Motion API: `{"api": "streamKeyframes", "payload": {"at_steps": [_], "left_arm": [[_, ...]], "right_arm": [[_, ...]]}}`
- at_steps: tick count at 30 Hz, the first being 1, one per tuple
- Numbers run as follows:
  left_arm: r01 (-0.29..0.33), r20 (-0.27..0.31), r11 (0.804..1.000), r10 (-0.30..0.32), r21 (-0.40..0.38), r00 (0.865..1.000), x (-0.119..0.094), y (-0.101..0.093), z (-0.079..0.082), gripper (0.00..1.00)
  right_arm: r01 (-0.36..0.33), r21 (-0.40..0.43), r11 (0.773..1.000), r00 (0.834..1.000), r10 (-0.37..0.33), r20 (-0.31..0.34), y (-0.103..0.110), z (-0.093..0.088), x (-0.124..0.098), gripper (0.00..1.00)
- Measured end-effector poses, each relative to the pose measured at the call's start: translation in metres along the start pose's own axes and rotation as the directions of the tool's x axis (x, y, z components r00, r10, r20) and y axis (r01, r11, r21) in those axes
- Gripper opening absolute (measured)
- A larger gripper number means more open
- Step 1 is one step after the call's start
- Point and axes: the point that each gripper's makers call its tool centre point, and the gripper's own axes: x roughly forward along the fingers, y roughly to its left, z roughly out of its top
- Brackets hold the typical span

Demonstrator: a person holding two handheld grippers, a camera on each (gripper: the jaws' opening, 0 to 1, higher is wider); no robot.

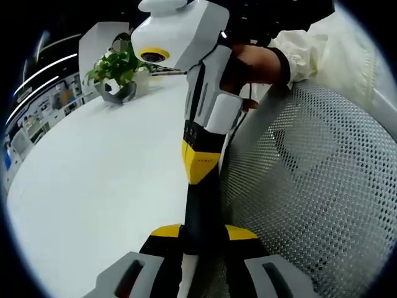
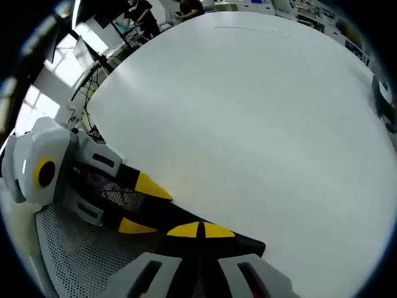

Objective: Press the specified remote control buttons in sequence, fully releasing each button before pressing the next.

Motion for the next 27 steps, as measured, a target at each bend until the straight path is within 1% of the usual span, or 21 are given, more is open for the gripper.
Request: {"api": "streamKeyframes", "payload": {"at_steps": [4,10,14,20,27], "left_arm": [[-0.001,0.0,1.0,0.001,-0.003,1.0,-0.0001,0.0002,0.0001,0.24],[-0.001,0.0,1.0,0.001,-0.004,1.0,0.0001,0.0006,0.0,0.24],[0.001,-0.001,1.0,-0.001,-0.009,1.0,-0.0002,0.0007,0.0005,0.24],[-0.006,-0.006,1.0,0.006,0.002,1.0,0.0002,0.0019,-0.0001,0.24],[-0.018,-0.01,1.0,0.018,0.01,1.0,0.0005,0.005,-0.0005,0.24]], "right_arm": [[-0.007,0.011,1.0,1.0,0.007,0.003,0.0,0.0004,0.0002,0.0],[-0.003,0.007,1.0,1.0,0.003,0.004,0.0008,0.0002,0.0001,0.0],[-0.018,0.039,0.999,1.0,0.018,0.009,-0.0002,0.0006,-0.0008,0.0],[-0.02,0.05,0.999,1.0,0.02,0.01,0.0005,0.0008,-0.0018,0.0],[-0.034,0.081,0.996,0.999,0.035,-0.007,0.0019,-0.0018,-0.0036,0.0]]}}
